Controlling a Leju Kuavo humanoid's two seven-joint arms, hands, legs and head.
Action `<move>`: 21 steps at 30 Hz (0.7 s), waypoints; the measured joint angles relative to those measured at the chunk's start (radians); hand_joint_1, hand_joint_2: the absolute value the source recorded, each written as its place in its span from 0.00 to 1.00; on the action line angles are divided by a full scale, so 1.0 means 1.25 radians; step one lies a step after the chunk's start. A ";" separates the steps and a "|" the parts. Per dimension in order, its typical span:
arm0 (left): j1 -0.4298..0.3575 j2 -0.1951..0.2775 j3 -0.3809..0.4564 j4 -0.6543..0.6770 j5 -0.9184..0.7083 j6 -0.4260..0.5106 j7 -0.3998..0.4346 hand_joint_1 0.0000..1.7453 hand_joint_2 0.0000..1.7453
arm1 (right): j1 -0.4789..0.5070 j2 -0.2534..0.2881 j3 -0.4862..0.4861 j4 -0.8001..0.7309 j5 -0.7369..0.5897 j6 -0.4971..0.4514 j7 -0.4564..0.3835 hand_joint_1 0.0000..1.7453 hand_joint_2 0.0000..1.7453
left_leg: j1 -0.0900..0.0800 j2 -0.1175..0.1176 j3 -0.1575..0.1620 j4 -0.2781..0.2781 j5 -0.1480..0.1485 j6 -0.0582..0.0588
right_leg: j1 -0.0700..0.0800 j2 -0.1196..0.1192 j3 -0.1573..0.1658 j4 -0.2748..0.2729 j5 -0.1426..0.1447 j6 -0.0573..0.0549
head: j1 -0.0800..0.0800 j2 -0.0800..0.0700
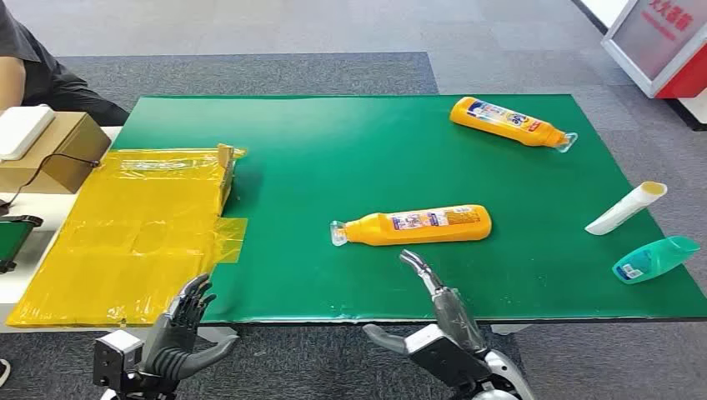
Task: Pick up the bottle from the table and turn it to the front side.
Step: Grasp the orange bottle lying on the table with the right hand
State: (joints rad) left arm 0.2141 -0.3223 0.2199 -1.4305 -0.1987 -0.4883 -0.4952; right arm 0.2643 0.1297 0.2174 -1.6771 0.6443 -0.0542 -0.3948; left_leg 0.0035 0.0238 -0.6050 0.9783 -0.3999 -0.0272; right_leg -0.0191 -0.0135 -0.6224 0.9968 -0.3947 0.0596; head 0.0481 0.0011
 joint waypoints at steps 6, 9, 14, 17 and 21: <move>0.000 0.000 0.001 0.000 -0.044 0.031 -0.008 0.00 1.00 | 0.000 0.000 -0.001 -0.002 0.004 -0.001 0.003 0.00 1.00 | 0.000 0.000 0.000 0.000 0.000 0.000 | 0.000 0.000 0.000 0.000 0.000 0.000 | 0.000 0.000; -0.001 0.000 -0.001 0.000 -0.089 0.062 -0.025 0.00 1.00 | 0.001 0.000 -0.006 -0.004 0.030 -0.011 0.015 0.00 1.00 | 0.000 0.000 0.000 0.000 0.000 0.000 | 0.000 0.000 0.000 0.000 0.000 0.000 | 0.000 0.000; -0.009 -0.001 -0.001 0.007 -0.087 0.061 -0.055 0.00 1.00 | 0.000 0.001 -0.020 -0.012 0.091 -0.024 0.048 0.00 1.00 | 0.000 0.000 0.000 0.000 0.000 0.000 | 0.000 0.000 0.000 0.000 0.000 0.000 | 0.000 0.000; -0.014 -0.001 -0.002 0.012 -0.084 0.058 -0.064 0.00 1.00 | -0.006 0.001 -0.028 -0.018 0.174 -0.051 0.089 0.00 1.00 | 0.000 0.000 0.000 0.000 0.000 0.000 | 0.000 0.000 0.000 0.000 0.000 0.000 | 0.000 0.000; -0.026 0.010 -0.011 0.019 -0.123 0.102 -0.088 0.00 1.00 | -0.061 -0.007 -0.054 -0.017 0.281 -0.020 0.187 0.00 1.00 | 0.000 0.000 0.000 0.000 0.001 0.000 | 0.000 0.000 0.000 0.000 0.001 0.000 | 0.000 0.000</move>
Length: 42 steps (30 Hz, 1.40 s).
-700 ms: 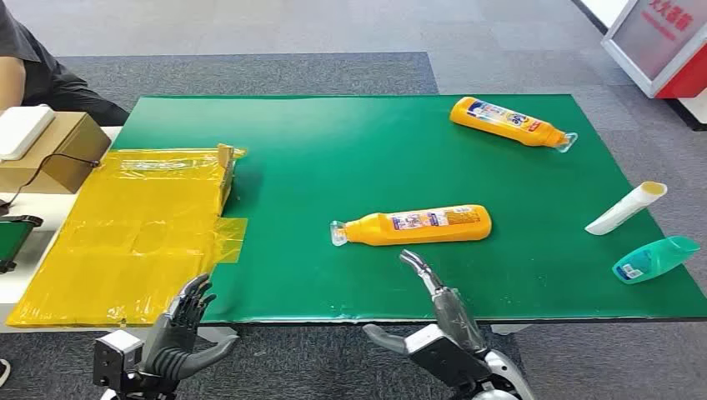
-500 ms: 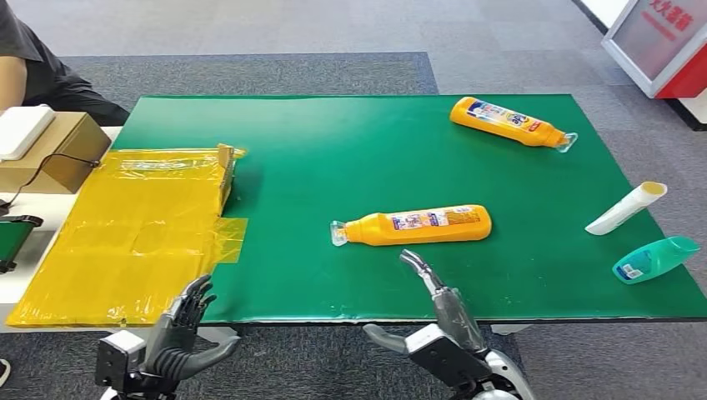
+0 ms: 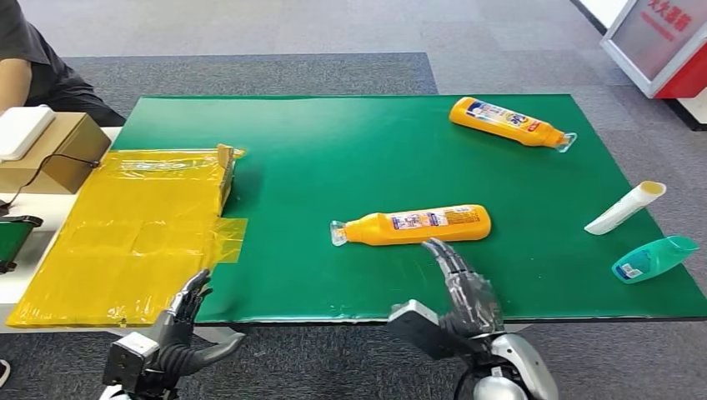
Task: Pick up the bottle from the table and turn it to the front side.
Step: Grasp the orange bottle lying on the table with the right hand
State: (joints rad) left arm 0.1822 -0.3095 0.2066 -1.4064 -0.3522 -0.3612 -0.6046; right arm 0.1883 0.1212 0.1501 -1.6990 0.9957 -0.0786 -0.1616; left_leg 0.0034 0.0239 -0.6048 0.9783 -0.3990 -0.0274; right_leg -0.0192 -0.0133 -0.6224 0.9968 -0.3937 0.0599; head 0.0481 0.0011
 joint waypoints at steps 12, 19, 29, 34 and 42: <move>-0.080 0.059 -0.075 0.108 -0.031 0.090 -0.045 0.00 1.00 | -0.437 -0.088 -0.035 0.407 0.113 0.120 0.150 0.00 1.00 | 0.000 0.000 -0.001 0.000 0.006 0.001 | 0.000 0.000 0.000 0.000 0.005 0.000 | 0.000 0.000; -0.109 0.076 -0.101 0.161 -0.028 0.102 -0.048 0.00 1.00 | -0.587 -0.099 -0.026 0.667 0.160 0.123 0.173 0.00 1.00 | 0.000 0.000 -0.001 0.000 0.006 0.001 | 0.000 0.000 -0.001 0.000 0.005 0.000 | 0.000 0.000; -0.134 0.108 -0.152 0.217 0.017 0.120 -0.049 0.00 1.00 | -0.712 -0.115 -0.012 0.932 0.180 0.162 0.170 0.00 1.00 | 0.000 0.000 -0.001 0.000 0.006 0.001 | 0.000 0.000 -0.001 0.000 0.005 0.000 | 0.000 0.000; -0.137 0.114 -0.162 0.227 0.018 0.121 -0.049 0.00 1.00 | -0.734 -0.118 -0.010 0.971 0.180 0.162 0.169 0.00 1.00 | 0.000 0.000 -0.001 0.000 0.006 0.001 | 0.000 0.000 -0.001 0.000 0.005 0.000 | 0.000 0.000; -0.140 0.120 -0.164 0.234 0.023 0.121 -0.049 0.00 1.00 | -0.745 -0.120 -0.006 0.991 0.180 0.162 0.169 0.83 1.00 | 0.000 0.000 -0.001 0.000 0.006 0.001 | 0.000 0.000 0.000 0.000 0.005 0.000 | 0.000 0.000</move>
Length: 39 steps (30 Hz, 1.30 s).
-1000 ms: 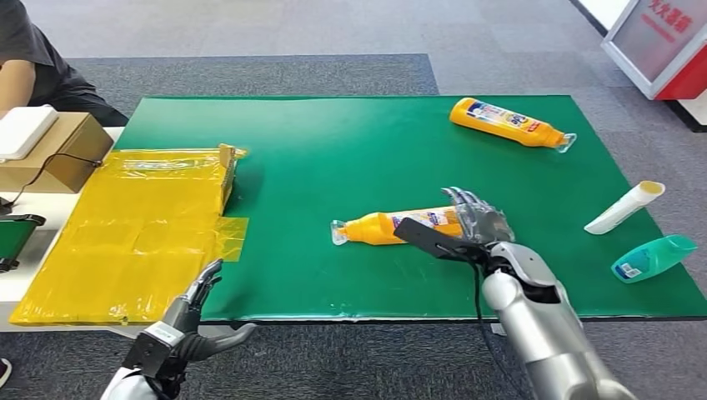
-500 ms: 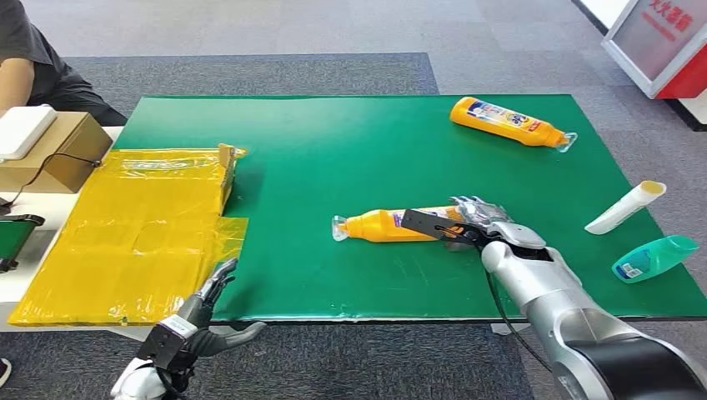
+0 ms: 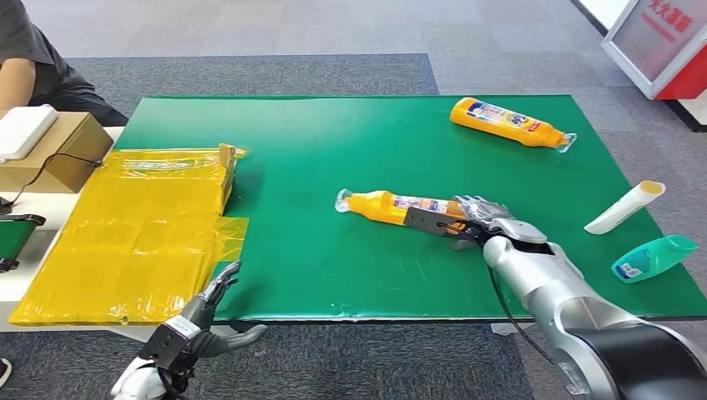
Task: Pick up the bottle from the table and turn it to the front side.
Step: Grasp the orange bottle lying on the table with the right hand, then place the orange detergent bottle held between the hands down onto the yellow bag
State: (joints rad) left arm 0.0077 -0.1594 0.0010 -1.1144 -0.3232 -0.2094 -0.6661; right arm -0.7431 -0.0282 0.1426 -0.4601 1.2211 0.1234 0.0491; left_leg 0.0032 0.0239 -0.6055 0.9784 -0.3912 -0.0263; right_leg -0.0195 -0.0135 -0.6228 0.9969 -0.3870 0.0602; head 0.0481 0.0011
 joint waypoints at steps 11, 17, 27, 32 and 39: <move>0.017 0.000 0.007 -0.003 0.046 -0.041 0.000 0.00 1.00 | 0.162 0.018 -0.006 -0.224 -0.189 -0.060 -0.150 1.00 1.00 | 0.000 0.000 -0.001 0.000 -0.001 -0.001 | 0.001 0.000 -0.001 0.000 -0.001 0.000 | 0.000 0.000; 0.019 -0.011 0.041 -0.009 0.159 -0.160 0.000 0.00 1.00 | 0.352 0.058 0.004 -0.475 -0.377 -0.032 -0.211 1.00 1.00 | 0.001 -0.002 -0.002 0.000 -0.002 -0.002 | 0.001 -0.002 -0.001 0.000 -0.004 -0.001 | 0.000 0.000; 0.008 -0.034 0.076 -0.040 0.186 -0.192 0.023 0.00 1.00 | 0.498 0.136 0.021 -0.674 -0.494 -0.047 -0.267 1.00 1.00 | 0.001 -0.002 -0.001 0.000 -0.003 -0.003 | 0.001 -0.002 -0.001 0.000 -0.004 -0.001 | 0.000 0.000; -0.013 -0.044 0.079 -0.077 0.265 -0.239 0.093 0.00 1.00 | 0.525 0.157 0.033 -0.688 -0.497 -0.047 -0.297 1.00 1.00 | 0.001 -0.002 -0.001 0.000 -0.003 -0.003 | 0.001 -0.002 -0.001 0.000 -0.004 -0.001 | 0.000 0.000; -0.082 -0.037 0.040 -0.092 0.364 -0.270 0.176 0.00 1.00 | 0.512 0.181 0.089 -0.592 -0.430 -0.079 -0.330 1.00 1.00 | 0.001 -0.002 -0.001 0.000 -0.002 -0.003 | 0.001 -0.002 -0.001 0.000 -0.003 -0.001 | 0.000 0.000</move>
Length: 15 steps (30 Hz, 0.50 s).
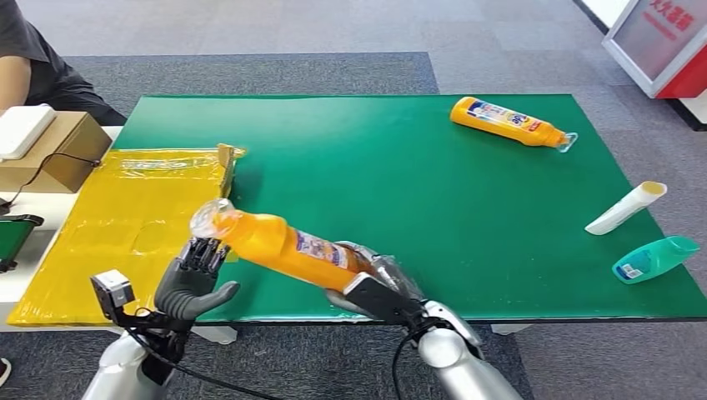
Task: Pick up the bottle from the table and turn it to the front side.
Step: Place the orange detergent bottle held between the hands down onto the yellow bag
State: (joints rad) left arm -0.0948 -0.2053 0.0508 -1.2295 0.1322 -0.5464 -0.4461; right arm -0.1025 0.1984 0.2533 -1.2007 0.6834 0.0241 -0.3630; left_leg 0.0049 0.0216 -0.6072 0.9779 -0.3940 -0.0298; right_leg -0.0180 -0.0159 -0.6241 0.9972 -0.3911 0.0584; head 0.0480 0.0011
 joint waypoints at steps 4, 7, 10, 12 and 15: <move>-0.028 0.010 -0.042 0.004 0.031 -0.013 0.009 0.00 1.00 | -0.015 0.010 0.041 0.054 0.029 -0.023 -0.004 1.00 1.00 | 0.000 0.000 0.000 0.000 0.000 0.000 | 0.000 0.000 0.000 0.000 0.000 0.000 | 0.000 0.000; -0.035 0.015 -0.065 0.005 0.037 -0.017 0.011 0.00 1.00 | -0.022 0.013 0.057 0.076 0.036 -0.031 -0.005 1.00 1.00 | 0.000 0.000 0.000 0.000 0.000 0.000 | 0.000 0.000 0.000 0.000 0.000 0.000 | 0.000 0.000; -0.038 0.021 -0.084 0.007 0.047 -0.023 0.012 0.00 1.00 | -0.028 0.014 0.070 0.093 0.045 -0.033 -0.005 1.00 1.00 | 0.000 0.000 0.000 0.000 0.000 0.000 | 0.000 0.000 0.000 0.000 0.000 0.000 | 0.000 0.000; -0.042 0.027 -0.101 0.010 0.060 -0.030 0.014 0.00 1.00 | -0.034 0.015 0.083 0.109 0.055 -0.039 -0.009 1.00 1.00 | 0.000 0.000 0.000 0.000 0.000 0.000 | 0.000 0.000 0.000 0.000 0.000 0.000 | 0.000 0.000; -0.050 0.042 -0.131 0.026 0.083 -0.046 0.012 0.54 1.00 | -0.044 0.020 0.104 0.134 0.061 -0.051 -0.017 0.77 1.00 | 0.000 0.000 0.000 0.000 0.000 0.000 | 0.000 0.000 0.000 0.000 0.000 0.000 | 0.000 0.000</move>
State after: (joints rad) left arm -0.1576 -0.1527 -0.1134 -1.1973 0.2362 -0.6033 -0.4312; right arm -0.1577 0.2230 0.3839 -1.0327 0.7601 -0.0396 -0.3848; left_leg 0.0048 0.0217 -0.6072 0.9779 -0.3939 -0.0295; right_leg -0.0180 -0.0157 -0.6245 0.9972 -0.3914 0.0584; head 0.0479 0.0011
